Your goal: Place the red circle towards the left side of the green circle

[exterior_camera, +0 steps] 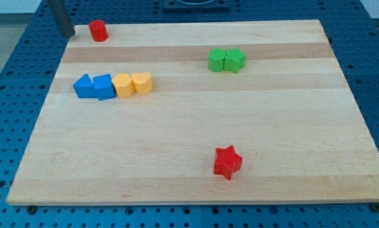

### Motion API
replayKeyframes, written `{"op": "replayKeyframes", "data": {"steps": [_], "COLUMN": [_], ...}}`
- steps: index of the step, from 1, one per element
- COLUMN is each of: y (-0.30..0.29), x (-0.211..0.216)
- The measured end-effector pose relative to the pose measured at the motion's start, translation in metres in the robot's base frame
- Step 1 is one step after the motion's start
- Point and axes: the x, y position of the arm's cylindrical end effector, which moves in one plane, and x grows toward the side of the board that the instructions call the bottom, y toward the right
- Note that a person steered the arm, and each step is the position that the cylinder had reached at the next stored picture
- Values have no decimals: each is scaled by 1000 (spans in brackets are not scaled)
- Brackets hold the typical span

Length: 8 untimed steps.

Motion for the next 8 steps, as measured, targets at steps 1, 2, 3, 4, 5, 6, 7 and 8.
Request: {"op": "replayKeyframes", "data": {"steps": [1,2,3,4,5,6,7,8], "y": [16,34,54,78,100,118,130,132], "x": [-7,-7,-7,-8,-10,-9,-2,13]}}
